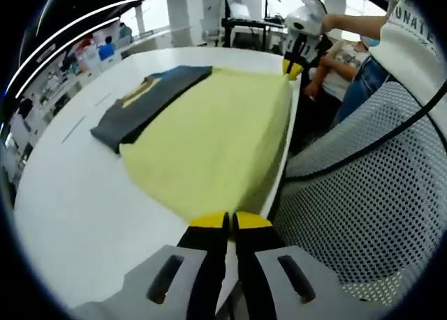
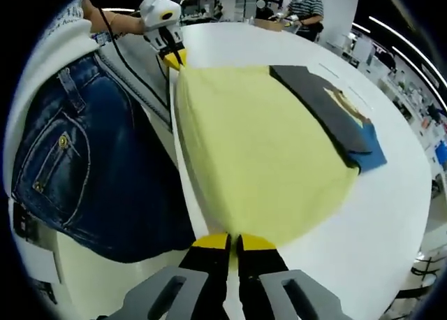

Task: Fold the garment on the visible template until the final outline fits inside the template.

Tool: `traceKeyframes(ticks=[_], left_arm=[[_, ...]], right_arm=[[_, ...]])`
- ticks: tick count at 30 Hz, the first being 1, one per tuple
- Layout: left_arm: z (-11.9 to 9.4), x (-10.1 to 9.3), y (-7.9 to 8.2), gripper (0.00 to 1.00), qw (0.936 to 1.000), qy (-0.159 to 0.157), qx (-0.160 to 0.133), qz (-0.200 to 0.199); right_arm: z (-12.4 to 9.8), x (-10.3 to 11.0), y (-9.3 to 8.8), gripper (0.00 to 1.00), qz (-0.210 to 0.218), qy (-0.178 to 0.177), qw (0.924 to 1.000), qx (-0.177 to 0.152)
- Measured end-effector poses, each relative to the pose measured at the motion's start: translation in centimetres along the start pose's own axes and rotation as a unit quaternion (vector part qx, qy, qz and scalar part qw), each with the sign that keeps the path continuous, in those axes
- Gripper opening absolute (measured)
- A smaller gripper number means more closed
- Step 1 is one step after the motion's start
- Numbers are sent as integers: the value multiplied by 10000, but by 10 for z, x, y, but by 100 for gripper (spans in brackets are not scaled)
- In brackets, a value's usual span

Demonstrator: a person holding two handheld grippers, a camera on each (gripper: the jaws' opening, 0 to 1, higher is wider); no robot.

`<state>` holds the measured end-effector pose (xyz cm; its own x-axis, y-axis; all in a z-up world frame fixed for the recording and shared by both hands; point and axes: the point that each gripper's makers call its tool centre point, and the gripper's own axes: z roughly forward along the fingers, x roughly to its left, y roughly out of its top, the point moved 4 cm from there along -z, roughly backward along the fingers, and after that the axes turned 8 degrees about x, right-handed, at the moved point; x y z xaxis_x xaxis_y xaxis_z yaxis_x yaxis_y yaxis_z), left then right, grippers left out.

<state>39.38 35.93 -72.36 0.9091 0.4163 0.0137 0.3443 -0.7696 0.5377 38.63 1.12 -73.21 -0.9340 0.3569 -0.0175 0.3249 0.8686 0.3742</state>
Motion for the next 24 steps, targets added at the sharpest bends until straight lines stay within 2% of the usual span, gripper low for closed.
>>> traceKeyframes(ticks=[15, 24], left_arm=[[-28, 0, 12, 1, 9988, -249, 375, 180], [-45, -8, 20, 1, 9978, -435, 475, 167]], right_arm=[[-30, 4, 16, 0, -128, 254, 9996, -39], [-44, 9, 21, 0, -291, 404, 9987, 58]])
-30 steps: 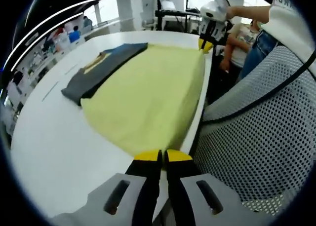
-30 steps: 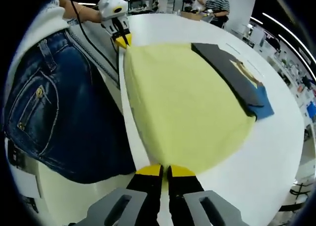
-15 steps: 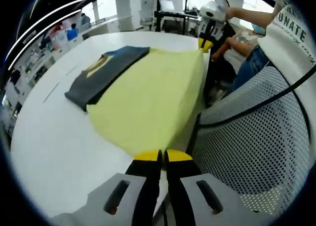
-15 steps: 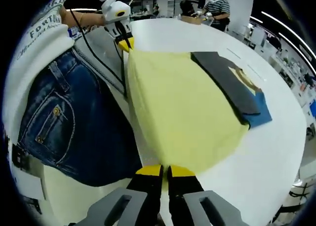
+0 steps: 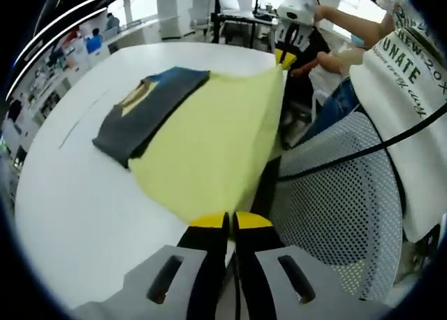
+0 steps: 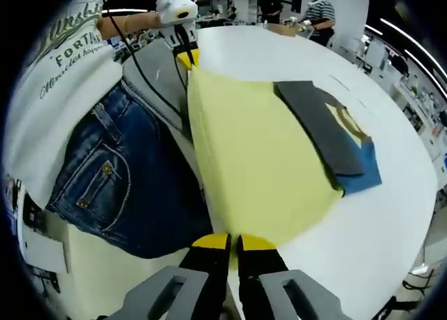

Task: Fold the garment on the visible template until the final outline fits inside the template.

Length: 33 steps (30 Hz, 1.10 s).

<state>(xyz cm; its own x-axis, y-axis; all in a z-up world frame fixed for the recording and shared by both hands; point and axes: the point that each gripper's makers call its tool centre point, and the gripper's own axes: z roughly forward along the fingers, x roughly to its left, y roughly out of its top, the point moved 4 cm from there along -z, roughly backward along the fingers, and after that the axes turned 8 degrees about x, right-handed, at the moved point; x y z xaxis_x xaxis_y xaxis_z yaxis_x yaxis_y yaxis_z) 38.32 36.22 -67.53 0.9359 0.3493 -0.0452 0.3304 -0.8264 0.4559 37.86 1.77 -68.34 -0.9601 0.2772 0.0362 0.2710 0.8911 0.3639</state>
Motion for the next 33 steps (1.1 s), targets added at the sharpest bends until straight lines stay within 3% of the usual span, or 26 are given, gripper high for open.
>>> traceKeyframes(ticks=[12, 18, 33], left_arm=[[-12, -16, 2, 1, 9993, -328, 203, 22], [-22, -20, 6, 1, 9991, -407, 97, 94], [-31, 0, 18, 1, 9999, -73, -62, 138]], right_arm=[[-19, 7, 4, 0, -24, 137, 9999, 35], [-26, 7, 5, 0, -39, 153, 9999, 63], [-38, -10, 19, 0, -335, -362, 9988, 38]])
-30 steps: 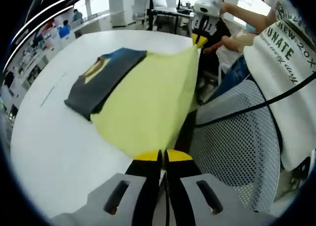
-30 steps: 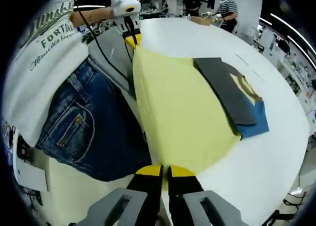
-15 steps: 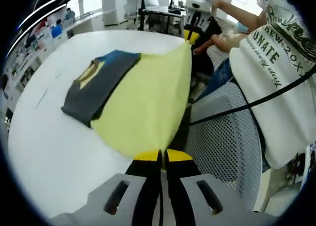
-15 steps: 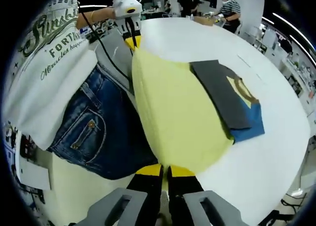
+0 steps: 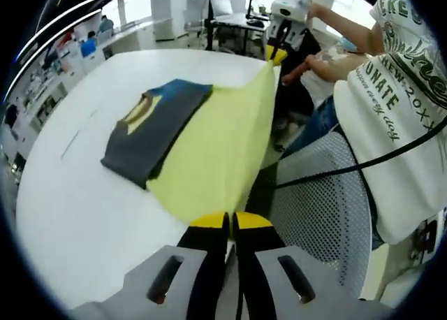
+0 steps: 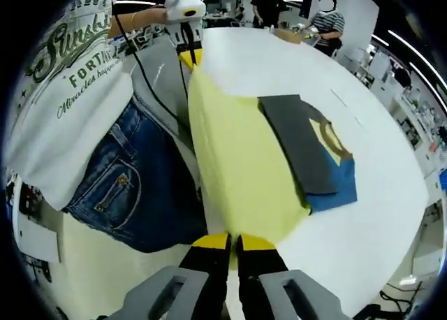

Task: Fold the garment on the visible template until the final outline fits inside the template.

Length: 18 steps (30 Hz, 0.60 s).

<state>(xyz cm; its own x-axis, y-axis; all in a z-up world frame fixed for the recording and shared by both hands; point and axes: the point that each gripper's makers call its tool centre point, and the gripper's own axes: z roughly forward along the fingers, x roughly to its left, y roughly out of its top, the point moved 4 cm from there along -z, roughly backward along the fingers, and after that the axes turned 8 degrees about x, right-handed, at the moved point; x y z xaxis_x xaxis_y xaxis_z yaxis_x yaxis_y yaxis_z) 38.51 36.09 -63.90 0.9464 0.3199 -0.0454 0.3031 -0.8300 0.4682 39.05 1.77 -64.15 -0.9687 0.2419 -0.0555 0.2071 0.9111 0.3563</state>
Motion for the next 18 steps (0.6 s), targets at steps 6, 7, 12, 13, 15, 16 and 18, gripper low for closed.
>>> traceKeyframes(ticks=[6, 7, 12, 13, 15, 16, 18], left_arm=[[-4, 14, 7, 1, 9997, 213, -98, 106], [-5, 18, 9, 1, 9995, 253, -138, 101], [-10, 32, 18, 1, 9985, 459, -261, 111], [-11, 36, 21, 1, 9981, 529, -293, 137], [-13, 43, 26, 1, 9973, 620, -349, 162], [-14, 47, 29, 1, 9969, 672, -373, 168], [-16, 52, 33, 1, 9962, 751, -412, 185]], right_arm=[[-3, -16, 5, 0, -158, -342, 9993, -58], [-3, -20, 5, 0, -176, -425, 9989, -58], [-4, -35, 8, 0, -319, -737, 9968, -47], [-4, -39, 9, 0, -348, -802, 9962, -44], [-5, -44, 10, 0, -402, -936, 9948, -41], [-5, -47, 11, 0, -420, -1003, 9941, -49], [-6, -54, 12, 0, -414, -1141, 9926, -68]])
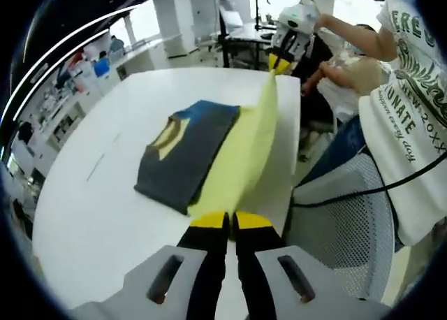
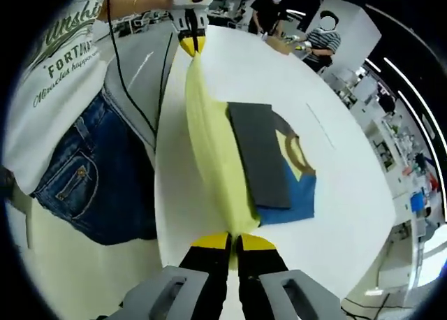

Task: Fold the garment on the visible template until the final outline fits inside the template.

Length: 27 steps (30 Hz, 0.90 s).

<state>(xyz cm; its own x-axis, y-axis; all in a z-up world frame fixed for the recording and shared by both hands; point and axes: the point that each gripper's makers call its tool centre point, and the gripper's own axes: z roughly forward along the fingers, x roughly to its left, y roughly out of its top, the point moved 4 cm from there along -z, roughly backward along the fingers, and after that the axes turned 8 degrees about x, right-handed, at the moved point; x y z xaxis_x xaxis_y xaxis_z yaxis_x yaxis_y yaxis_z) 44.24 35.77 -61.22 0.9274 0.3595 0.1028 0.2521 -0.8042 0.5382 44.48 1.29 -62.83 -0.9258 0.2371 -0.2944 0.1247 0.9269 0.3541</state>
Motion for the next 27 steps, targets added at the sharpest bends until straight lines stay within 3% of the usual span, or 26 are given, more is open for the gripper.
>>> traceKeyframes(ticks=[8, 14, 17, 27], left_arm=[[-2, 21, 16, 1, 9993, 350, -133, -13], [-5, 36, 25, 1, 9966, 719, -277, -307], [-7, 44, 26, 1, 9941, 1059, -186, -105], [-9, 69, 40, 1, 9888, 1453, -323, -105]], right_arm=[[2, -26, 7, 0, -50, -580, 9983, -16], [2, -46, 14, 0, -12, -1007, 9949, -83], [2, -55, 19, 0, -5, -1187, 9928, -178], [5, -86, 28, 0, 92, -1660, 9859, -193]])
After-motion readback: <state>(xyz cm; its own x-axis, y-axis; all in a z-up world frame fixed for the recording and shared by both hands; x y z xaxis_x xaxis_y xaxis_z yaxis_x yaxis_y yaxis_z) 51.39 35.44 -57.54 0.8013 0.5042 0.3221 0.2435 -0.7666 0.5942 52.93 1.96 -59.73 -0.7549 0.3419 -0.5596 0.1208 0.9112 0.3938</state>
